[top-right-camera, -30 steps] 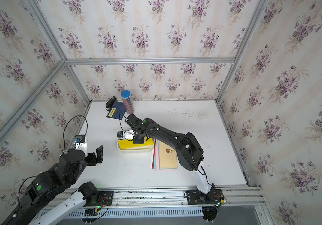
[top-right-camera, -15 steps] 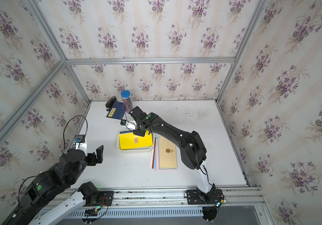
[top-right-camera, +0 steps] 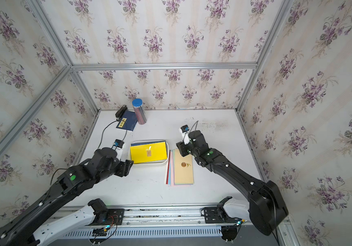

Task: Put the sealed envelopes into the storage box
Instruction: Place the envelope in the storage box, then pick up the envelope from the center of the board.

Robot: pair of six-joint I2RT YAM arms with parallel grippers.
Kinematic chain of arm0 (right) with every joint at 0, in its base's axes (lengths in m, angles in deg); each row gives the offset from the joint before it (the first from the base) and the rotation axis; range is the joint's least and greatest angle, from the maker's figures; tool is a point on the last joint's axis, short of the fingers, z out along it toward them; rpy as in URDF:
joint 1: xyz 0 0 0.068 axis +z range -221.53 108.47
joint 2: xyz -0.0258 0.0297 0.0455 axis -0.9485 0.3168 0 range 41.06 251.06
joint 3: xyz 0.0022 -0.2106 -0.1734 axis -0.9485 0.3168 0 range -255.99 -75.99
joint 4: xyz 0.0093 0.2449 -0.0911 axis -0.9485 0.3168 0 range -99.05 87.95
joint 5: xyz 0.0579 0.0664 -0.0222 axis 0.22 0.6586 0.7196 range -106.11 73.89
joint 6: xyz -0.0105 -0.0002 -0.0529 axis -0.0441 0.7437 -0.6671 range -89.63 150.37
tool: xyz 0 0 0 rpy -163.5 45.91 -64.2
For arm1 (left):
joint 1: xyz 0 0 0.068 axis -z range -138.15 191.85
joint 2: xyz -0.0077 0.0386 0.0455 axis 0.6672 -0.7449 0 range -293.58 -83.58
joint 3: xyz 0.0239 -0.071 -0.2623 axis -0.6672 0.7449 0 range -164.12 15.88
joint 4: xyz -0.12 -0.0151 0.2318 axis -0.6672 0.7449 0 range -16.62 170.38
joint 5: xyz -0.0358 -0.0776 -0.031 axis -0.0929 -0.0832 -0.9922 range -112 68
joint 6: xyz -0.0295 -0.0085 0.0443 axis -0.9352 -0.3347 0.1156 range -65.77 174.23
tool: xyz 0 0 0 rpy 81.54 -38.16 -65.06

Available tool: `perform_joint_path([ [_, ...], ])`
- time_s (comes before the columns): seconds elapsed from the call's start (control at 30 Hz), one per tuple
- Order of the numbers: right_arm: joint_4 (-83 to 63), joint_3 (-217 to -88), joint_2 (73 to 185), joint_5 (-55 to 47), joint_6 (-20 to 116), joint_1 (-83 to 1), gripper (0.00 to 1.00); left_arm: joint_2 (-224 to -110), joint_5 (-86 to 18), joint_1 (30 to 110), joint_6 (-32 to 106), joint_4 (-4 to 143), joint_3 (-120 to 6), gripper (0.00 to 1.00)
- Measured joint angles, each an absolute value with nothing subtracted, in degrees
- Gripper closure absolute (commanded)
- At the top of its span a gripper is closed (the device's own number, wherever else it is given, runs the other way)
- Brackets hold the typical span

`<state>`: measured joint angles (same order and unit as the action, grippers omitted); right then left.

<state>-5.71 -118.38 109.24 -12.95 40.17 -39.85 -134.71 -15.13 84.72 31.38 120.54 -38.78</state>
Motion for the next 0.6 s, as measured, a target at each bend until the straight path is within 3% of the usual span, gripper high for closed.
perform_joint_path([
  [0.17, -7.9, -101.6, 97.9, -11.7, 50.6, -47.0, 0.50, -152.2, -20.2, 95.4, 29.5, 115.4, -44.3, 0.58],
  [0.33, -9.2, -94.8, 93.9, -9.5, 55.0, -50.6, 0.49, -170.3, -24.0, 97.9, 27.4, 110.2, -52.4, 0.82],
  [0.6, -13.5, -92.5, 97.9, -5.3, 57.3, -51.1, 0.49, -189.0, -26.8, 98.9, 25.5, 109.7, -64.7, 0.93],
])
